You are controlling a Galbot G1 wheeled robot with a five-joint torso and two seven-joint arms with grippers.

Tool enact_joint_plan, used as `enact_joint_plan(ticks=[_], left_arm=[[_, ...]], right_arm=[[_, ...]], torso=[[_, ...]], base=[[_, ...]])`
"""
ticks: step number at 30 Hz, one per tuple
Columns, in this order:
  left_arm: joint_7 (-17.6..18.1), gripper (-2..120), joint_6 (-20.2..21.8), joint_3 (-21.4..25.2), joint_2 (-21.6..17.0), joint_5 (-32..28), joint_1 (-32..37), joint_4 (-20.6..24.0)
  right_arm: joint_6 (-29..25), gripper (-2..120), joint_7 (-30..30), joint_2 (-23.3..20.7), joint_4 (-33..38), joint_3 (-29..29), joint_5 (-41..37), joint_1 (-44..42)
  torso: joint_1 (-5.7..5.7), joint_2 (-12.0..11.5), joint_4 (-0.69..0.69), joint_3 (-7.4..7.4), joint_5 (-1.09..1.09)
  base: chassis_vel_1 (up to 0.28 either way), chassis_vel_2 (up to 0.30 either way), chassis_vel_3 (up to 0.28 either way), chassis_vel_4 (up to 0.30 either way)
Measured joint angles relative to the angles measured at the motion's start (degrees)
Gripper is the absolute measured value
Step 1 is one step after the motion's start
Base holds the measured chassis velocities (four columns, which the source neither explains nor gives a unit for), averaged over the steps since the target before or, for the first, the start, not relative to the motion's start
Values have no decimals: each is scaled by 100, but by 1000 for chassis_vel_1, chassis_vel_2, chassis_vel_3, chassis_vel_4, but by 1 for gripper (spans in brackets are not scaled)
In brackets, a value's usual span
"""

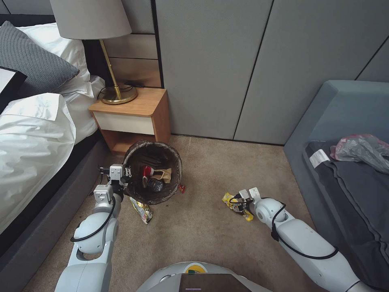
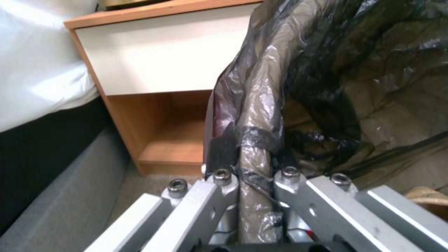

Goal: Pick up the trash bin, then pick up the garbage from the floor and place it into the trash bin.

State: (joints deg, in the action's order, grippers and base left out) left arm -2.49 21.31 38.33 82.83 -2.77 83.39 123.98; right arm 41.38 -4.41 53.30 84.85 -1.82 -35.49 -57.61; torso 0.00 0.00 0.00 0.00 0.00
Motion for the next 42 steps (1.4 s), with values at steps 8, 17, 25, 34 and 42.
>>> enact_joint_plan(ticks=[8,17,25,34,42], left_arm=[[2,2,0,-13,9,-1,-23,-27],[3,2,-1,1,1,1,-24,-26],[5,2,-2,2,1,1,-37,-32],[2,2,-4,48,-18,-12,-32,-30],[1,2,-4,37,-21,-12,-34,-29]], right_arm=[[37,100,-55,-23,18,-63,29,-80],[-97,100,-1,179,-697,145,304,191],[-233,100,55,465,-1167,345,423,449],[-385,82,162,676,-1508,370,604,517],[-414,80,205,667,-1523,320,640,497]], torso=[[0,0,0,0,0],[0,0,0,0,0],[0,0,0,0,-1],[-1,1,-5,-1,-6],[-1,2,1,-1,-2]], base=[[0,0,0,0],[0,0,0,0],[0,0,0,0],[0,0,0,0],[0,0,0,0]])
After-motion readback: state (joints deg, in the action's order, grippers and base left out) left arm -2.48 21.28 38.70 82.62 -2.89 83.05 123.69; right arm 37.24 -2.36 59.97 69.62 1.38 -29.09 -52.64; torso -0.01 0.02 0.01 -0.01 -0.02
